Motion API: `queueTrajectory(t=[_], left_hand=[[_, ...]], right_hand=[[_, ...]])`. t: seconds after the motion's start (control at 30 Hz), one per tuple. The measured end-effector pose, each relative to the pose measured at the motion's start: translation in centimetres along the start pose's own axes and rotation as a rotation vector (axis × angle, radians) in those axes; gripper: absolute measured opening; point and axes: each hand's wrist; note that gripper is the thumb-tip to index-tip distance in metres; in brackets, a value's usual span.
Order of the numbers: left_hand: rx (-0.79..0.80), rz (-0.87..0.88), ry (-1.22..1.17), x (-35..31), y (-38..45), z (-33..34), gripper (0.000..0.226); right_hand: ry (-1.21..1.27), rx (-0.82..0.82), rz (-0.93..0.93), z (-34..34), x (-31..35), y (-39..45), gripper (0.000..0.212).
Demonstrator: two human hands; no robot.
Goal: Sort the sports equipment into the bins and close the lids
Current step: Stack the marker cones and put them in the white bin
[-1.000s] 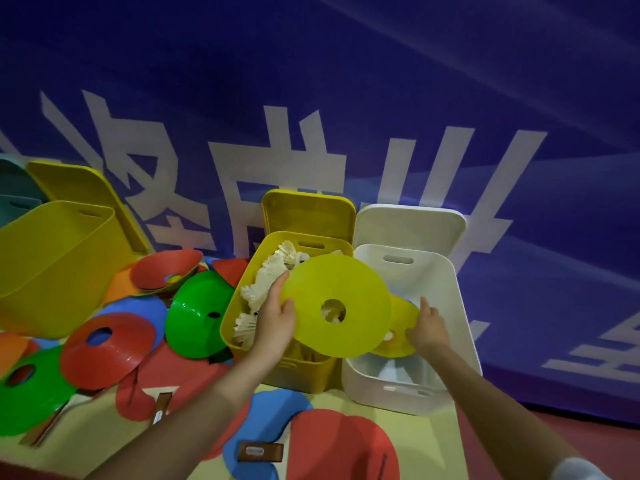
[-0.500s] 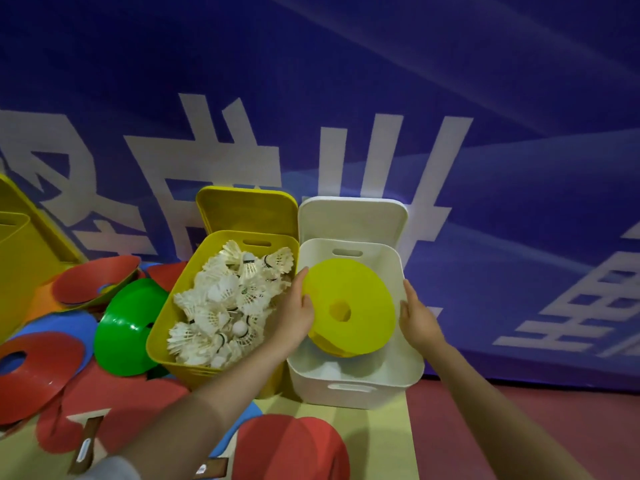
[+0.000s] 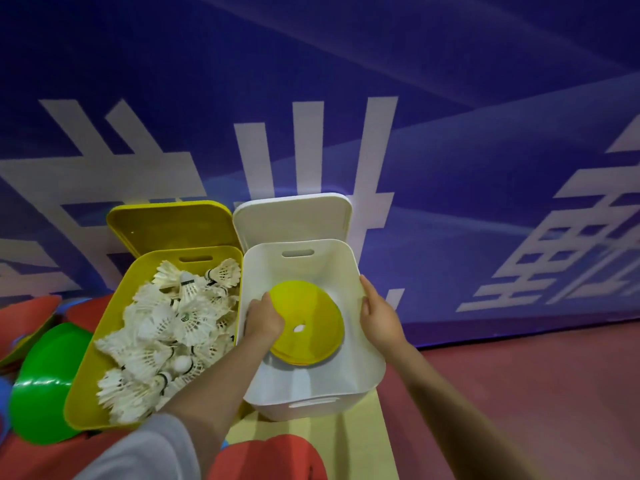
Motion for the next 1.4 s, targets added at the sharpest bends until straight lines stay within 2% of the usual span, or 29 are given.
queueTrajectory(t=[0.13,0.2,0.43,0.5,0.6,0.67,0.77,0.87,1.0,1.1,1.27,1.4], left_hand=[[0.133,-0.051,0.018,0.1,-0.1,1.1,0.063],[0.138,-0.045,-0.001,-0.1,-0.1,0.9,0.065],[-0.077,0.229,-0.204,-1.3,-2.5,-2.2,0.05],[-0.136,0.288,-0.225,-1.2,-3.7,-3.6,0.045],[-0.216,0.369,-0.347,-0.4,-5.4,-5.7,0.038],[-0.278,0.39,-0.403,0.5,-6.5,-7.5,0.035],[-0.377,0.399,-0.433,2.4,-7.9,-10.7,0.036],[-0.434,0.393,-0.449,5.8,-9.3,-13.8,0.035],[-0.507,0.366,-0.436,12.0,-10.9,-17.8,0.034],[-0.533,0.339,-0.425,17.7,-12.1,-20.4,0.034],[-0.511,0.296,-0.283,28.7,-14.1,-23.5,0.036],[-0.485,0.145,-0.193,38.3,-15.7,-25.1,0.039]], right_hand=[[-0.073,-0.011,0.023,0.8,0.8,-0.1,0.051],[-0.085,-0.017,0.035,0.9,0.9,-0.1,0.051],[-0.157,-0.013,0.053,0.9,1.6,-0.4,0.053],[-0.282,-0.027,0.058,0.8,2.2,-0.5,0.054],[-0.576,-0.174,-0.066,0.8,2.9,-0.5,0.054],[-0.507,-0.205,-0.147,1.4,4.3,-1.1,0.05],[-0.176,-0.137,-0.234,3.6,7.8,-3.0,0.039],[0.053,-0.136,-0.347,6.9,12.3,-5.7,0.03],[0.212,-0.029,-0.429,12.2,18.9,-9.4,0.026],[0.237,0.038,-0.466,16.8,23.1,-11.4,0.028],[0.247,0.146,-0.414,23.7,28.7,-14.2,0.028],[0.193,0.191,-0.458,29.3,31.9,-16.8,0.03]])
Point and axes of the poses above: each hand's wrist, its own y-axis towards the middle knuckle, its own z-axis out of the palm, x = y × z, and after that the axes turned 14 degrees about z, right-handed
